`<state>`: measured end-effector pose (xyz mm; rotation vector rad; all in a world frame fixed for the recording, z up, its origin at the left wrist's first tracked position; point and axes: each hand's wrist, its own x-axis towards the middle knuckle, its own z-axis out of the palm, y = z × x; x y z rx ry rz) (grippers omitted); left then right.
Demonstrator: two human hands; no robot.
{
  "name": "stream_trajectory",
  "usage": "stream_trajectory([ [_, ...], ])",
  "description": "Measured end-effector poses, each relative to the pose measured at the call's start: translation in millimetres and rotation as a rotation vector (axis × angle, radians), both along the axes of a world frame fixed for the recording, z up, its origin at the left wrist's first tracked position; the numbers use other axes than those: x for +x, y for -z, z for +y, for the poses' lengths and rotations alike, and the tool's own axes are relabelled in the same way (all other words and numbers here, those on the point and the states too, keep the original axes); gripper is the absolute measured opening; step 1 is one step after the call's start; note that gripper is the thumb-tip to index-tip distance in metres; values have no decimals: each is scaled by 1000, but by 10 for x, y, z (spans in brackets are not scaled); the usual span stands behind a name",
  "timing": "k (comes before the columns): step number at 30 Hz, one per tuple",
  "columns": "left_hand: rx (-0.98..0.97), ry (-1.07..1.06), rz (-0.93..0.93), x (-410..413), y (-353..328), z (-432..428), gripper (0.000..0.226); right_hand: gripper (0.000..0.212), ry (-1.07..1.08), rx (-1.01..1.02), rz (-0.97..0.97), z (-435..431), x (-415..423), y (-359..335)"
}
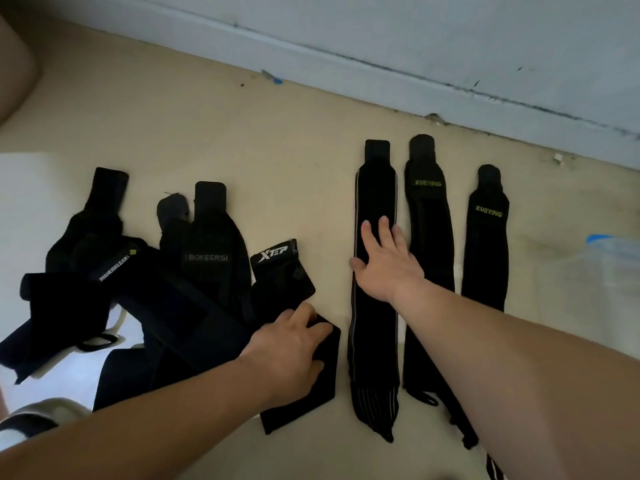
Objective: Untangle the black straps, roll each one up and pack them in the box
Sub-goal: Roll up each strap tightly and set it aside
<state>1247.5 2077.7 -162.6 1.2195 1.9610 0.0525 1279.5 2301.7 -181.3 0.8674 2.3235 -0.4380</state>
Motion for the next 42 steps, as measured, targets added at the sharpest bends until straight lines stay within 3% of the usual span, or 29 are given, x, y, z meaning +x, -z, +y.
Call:
stream_trajectory([
  [6, 256, -165, -109, -91, -13, -93, 36, 71, 96, 39, 6, 107, 30, 14],
  [9, 389, -279, -104, -157, -51, -184, 20, 61, -60, 197, 196, -63, 24, -32],
  [12, 372, -366, -98, -244, -95, -324, 8, 45, -150, 53, 292, -329, -147, -87],
  [15, 279, -504, -128, -301, -111, -519, 9, 48, 145, -296, 259, -612, -480, -150],
  [20, 312, -693, -170, -434, -143, -856, 12, 44, 409, -533, 224, -806, -797, -167],
  [22, 266, -663, -105, -544, -152, -997, 3, 42, 413, -551, 176, -878, -854, -155],
  [24, 160, -574, -53, -623, -134, -1160, 17, 37, 416, -557, 182, -985, -909, -123],
  [27, 104, -478, -16, -647, -122, -1336, 34, 33, 469, -511, 358, -1152, -1008, -69],
  [30, 143, -549, -33, -639, -91, -1426, 32, 34, 610, -499, 515, -1312, -1134, -87],
  [33, 179, -741, -34, -722, -89, -1486, 16, 37, 560, -547, 477, -1491, -1236, -52],
  [36, 153, -1158, -62, -907, -62, -1641, 24, 34, 494, -538, 441, -1561, -1319, -10],
  [39, 213, -1669, -276, -1105, -19, -1831, 23, 30, 513, -557, 471, -1534, -1354, 16],
  [42, 280, -1890, -423, -1270, 19, -1940, 33, 28, 574, -638, 448, -1521, -1344, 45],
])
